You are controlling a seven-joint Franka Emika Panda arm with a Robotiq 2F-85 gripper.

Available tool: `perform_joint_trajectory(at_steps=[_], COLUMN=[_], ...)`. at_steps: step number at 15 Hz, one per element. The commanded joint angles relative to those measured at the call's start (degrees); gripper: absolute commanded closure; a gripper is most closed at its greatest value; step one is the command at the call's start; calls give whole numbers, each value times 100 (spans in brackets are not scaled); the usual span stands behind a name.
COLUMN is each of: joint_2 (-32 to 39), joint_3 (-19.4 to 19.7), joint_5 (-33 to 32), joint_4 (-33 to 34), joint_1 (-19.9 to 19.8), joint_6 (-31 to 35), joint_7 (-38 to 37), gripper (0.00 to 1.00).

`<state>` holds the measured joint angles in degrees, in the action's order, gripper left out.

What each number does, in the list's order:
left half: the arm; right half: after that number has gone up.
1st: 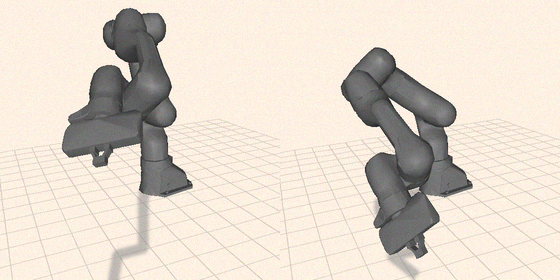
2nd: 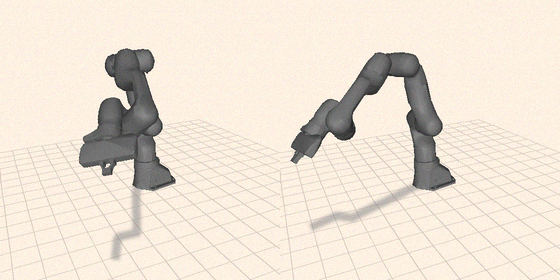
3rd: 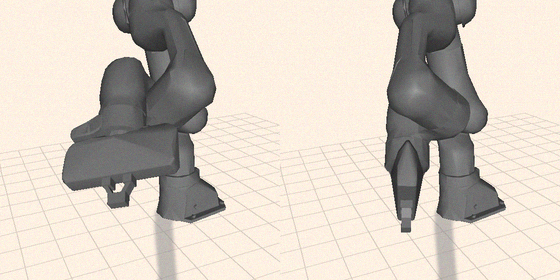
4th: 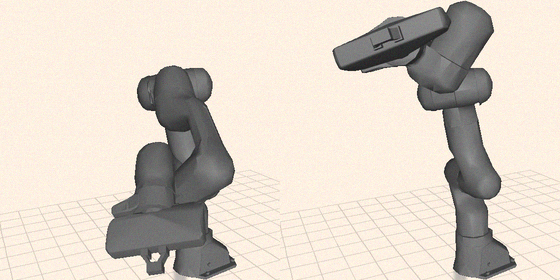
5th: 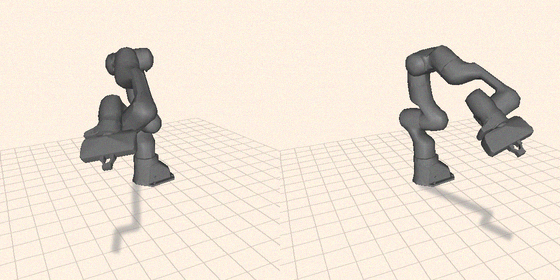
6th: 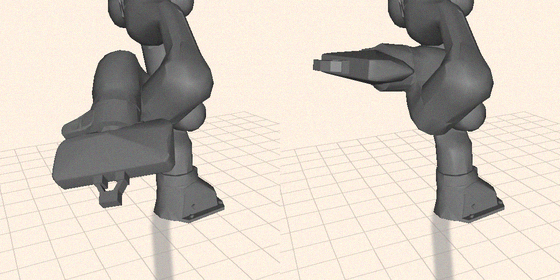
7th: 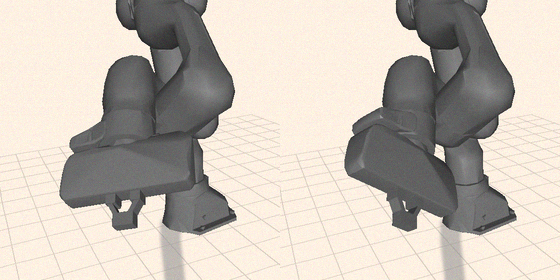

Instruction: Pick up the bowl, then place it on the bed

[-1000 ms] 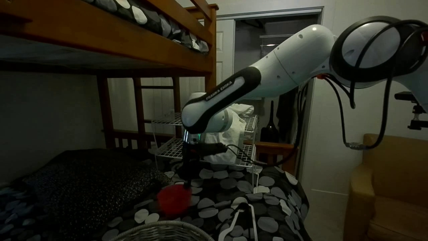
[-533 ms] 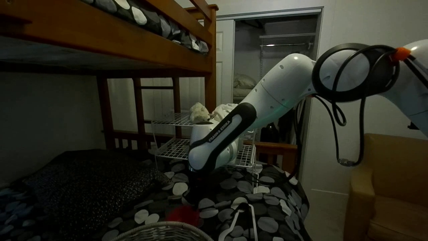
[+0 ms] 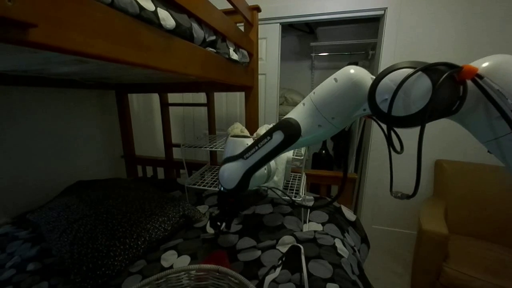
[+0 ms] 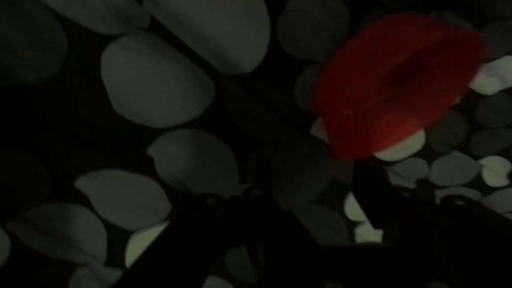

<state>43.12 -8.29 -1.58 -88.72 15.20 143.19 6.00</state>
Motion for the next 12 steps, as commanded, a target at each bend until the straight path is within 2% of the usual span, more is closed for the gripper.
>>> perform_joint_trajectory(at_steps=[1,3,7,9,11,12], joint_2=[-847,-1387,-2115,-2369,-2565,-2227], joint_3=[-609,-847,-1229,-1271,-1242,-1149], joint_5=[62,145,721,975,1026,880], joint_4=[-75,-200,-480,-712,-946,-431], joint_1=[-193,-200,-351,-353,-311,-166], joint_6=[-986,-1662,-2907,-3110,-2861,-3079], joint_7=[835,1205,2135,2529,2782,2469], gripper=[11,1,0,0,0,0])
